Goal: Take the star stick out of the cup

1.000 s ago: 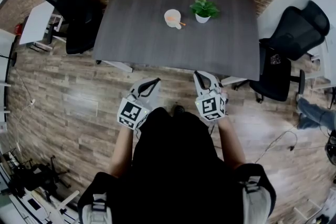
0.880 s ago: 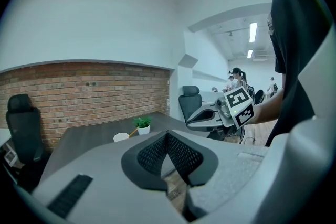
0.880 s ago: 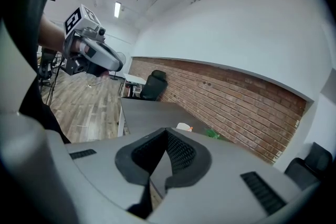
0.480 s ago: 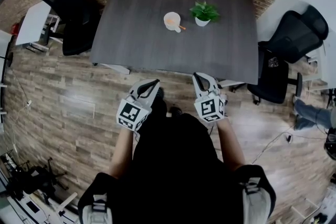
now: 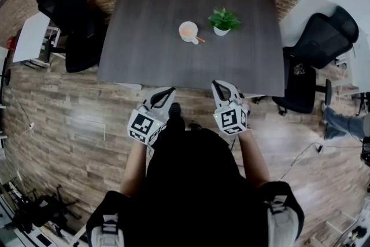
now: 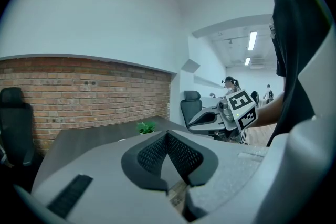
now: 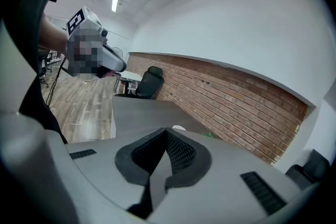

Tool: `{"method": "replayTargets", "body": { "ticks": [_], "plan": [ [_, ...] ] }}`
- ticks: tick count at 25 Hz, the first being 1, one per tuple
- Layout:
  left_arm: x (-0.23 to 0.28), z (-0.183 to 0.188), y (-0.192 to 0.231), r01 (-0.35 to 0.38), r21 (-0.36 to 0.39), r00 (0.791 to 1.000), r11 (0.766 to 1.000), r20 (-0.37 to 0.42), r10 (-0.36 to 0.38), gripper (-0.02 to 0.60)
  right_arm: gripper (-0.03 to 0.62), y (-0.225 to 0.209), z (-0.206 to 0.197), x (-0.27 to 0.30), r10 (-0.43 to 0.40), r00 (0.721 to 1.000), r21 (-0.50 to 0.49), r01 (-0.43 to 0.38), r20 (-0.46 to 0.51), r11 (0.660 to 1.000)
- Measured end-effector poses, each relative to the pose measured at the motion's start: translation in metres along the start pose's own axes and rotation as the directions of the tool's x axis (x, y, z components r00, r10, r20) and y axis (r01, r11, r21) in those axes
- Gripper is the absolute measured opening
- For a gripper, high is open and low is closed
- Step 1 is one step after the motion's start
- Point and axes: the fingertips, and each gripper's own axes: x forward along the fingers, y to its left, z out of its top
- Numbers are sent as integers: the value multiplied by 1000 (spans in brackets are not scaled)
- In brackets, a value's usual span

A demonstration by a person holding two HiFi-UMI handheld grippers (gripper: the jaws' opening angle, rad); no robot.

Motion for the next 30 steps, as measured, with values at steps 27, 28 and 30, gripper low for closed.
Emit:
{"method": "replayTargets", "body": {
  "ticks": [27, 28, 30],
  "plan": [
    [45, 13, 112, 170, 33, 985, 985, 1, -170, 2, 0, -23, 35, 87, -135, 988, 18, 137, -79, 990],
    [46, 13, 115, 176, 35, 984, 984, 2, -176, 2, 0, -23, 35, 90, -140, 987, 18, 142, -84, 990],
    [46, 13, 122, 187, 38, 982, 982, 3, -187, 2, 0, -24, 35, 95, -148, 984, 16, 150, -95, 989]
  ]
}}
